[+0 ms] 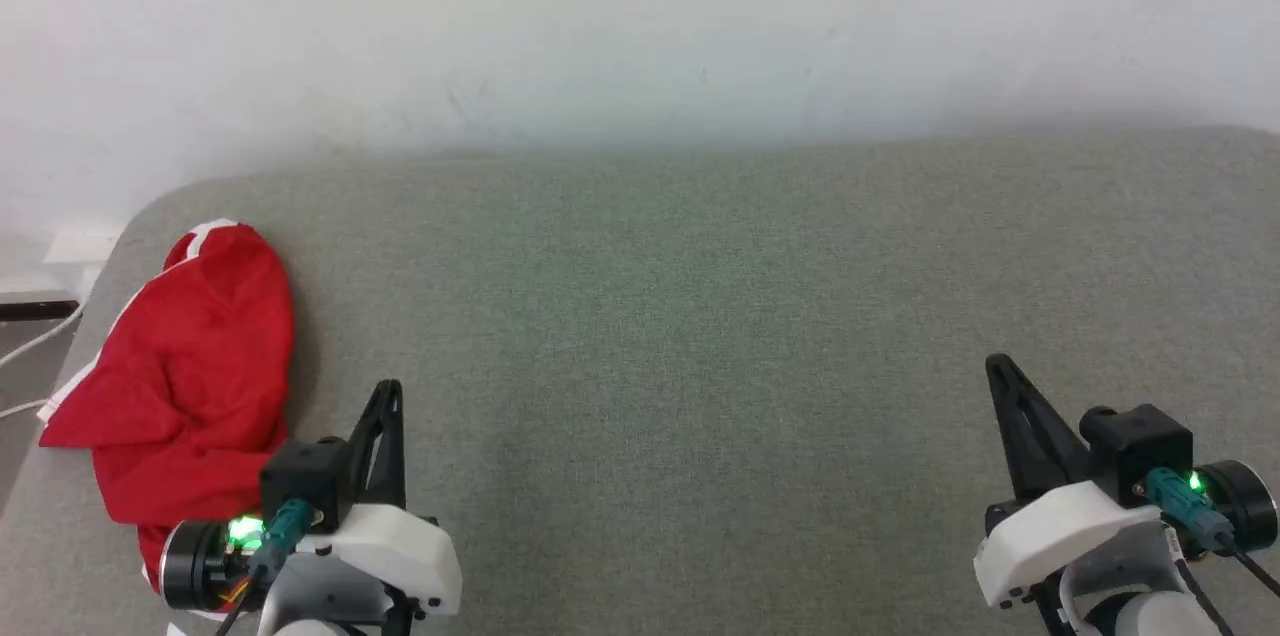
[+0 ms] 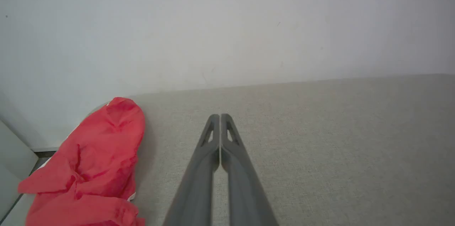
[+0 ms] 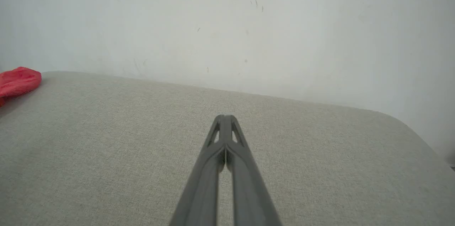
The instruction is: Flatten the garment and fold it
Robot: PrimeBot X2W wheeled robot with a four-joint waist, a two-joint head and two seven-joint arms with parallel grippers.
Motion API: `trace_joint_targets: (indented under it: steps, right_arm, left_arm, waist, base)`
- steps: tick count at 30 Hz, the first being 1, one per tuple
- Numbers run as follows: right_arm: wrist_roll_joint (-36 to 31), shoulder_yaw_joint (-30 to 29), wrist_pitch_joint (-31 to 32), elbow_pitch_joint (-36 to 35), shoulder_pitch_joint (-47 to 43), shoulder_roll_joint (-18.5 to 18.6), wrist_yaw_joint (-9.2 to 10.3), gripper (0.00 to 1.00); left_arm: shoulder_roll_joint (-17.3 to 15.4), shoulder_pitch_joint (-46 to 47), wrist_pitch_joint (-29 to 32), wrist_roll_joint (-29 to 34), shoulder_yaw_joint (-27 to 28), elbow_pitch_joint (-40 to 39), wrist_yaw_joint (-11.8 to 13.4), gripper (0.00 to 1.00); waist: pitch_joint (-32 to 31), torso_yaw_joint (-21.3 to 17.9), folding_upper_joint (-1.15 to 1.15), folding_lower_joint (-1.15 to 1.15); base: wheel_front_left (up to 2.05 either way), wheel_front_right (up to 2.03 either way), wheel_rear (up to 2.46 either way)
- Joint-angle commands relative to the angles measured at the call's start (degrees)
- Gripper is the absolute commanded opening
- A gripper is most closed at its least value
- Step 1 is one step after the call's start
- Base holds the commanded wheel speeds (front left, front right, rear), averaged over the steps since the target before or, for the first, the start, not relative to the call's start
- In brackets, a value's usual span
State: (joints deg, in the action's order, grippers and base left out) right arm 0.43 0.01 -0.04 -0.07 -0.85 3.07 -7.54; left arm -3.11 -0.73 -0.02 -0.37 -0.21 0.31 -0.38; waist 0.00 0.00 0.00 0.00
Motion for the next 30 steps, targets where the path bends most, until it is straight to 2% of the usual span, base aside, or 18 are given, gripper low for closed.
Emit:
trace_joint_targets:
  steps: [1,23,24,30]
  right_arm:
    - [-0.4,0.0,0.0,0.1,0.9,-0.2,0.05,0.0]
    - [-0.4,0.0,0.0,0.1,0.9,-0.2,0.05,0.0]
    - [0.0,0.0,0.0,0.0,0.0,0.0,0.0,1.0]
    - [0.6,-0.2,-0.7,0.0,-0.3,0.0,0.0,1.0]
  left_arm:
    - [0.2,0.7,0.0,0.4,0.2,-0.3,0.4,0.0]
    - [0.2,0.7,0.0,0.4,0.2,-0.3,0.4,0.0]
    - [0.0,0.0,0.0,0.0,0.0,0.0,0.0,1.0]
    - [0.0,0.3,-0.7,-0.7,-0.7,0.5,-0.1,1.0]
  waist:
    - [0.0,0.0,0.0,0.0]
    - [0.0,0.0,0.0,0.0]
    - [0.0,0.0,0.0,0.0]
    - [0.0,0.0,0.0,0.0]
  base:
    - [0.0,0.0,0.0]
    - [0.0,0.0,0.0]
    - [0.0,0.0,0.0]
    - [0.0,0.0,0.0]
